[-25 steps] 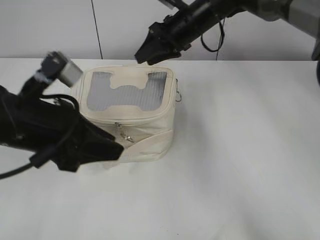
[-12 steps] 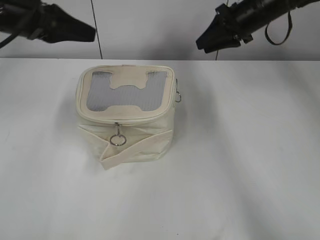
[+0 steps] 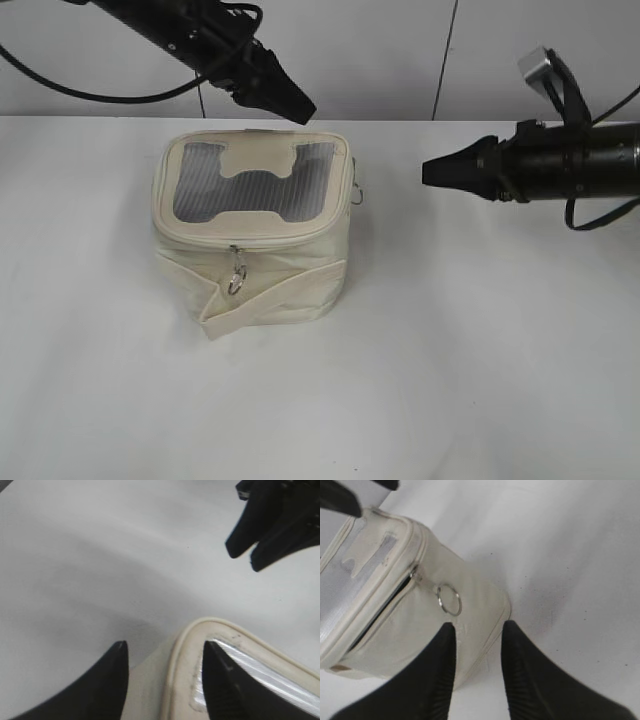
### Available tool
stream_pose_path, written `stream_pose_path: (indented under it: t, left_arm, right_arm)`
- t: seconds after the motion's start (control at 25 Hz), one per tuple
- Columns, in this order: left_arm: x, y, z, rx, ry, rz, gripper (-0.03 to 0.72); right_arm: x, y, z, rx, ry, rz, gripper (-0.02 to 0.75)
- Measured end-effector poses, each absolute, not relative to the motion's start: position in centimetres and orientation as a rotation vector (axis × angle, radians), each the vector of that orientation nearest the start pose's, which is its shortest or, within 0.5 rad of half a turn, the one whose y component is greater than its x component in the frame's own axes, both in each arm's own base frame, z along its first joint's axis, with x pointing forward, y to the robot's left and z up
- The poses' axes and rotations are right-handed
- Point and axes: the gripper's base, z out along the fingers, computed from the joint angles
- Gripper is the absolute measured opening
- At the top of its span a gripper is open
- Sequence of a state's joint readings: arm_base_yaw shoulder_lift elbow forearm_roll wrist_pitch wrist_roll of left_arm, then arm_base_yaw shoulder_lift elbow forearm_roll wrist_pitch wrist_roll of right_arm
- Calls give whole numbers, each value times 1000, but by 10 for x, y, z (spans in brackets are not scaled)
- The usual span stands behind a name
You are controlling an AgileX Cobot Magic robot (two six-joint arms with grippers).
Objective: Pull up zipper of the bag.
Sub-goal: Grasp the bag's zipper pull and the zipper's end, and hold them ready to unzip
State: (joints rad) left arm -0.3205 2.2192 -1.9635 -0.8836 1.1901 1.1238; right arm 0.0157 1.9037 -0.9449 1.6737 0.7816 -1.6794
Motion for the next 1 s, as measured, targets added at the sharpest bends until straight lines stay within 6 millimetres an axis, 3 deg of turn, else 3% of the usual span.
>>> stream_pose_path:
  t: [0.16,0.36,0.56,0.88,1.0]
  left_arm:
    - [445,-225,234,1395,2093,-893,370]
    - [446,-225,230,1386,2133,-881,369]
    - [446,-226,230,1366,2146,-899,369]
    - [440,-225,255,1330,2116,-908,369]
    - [427,-221,259,1341,2126,-924,369]
  right_arm:
    - [331,71,138,-480,2146,894,281]
    - [332,71,139,-506,2112,875,376]
    - [333,71,141,-520,2098,867,399]
    - [333,71,141,-522,2095,868,401]
    - [333,71,141,-522,2095,868,401]
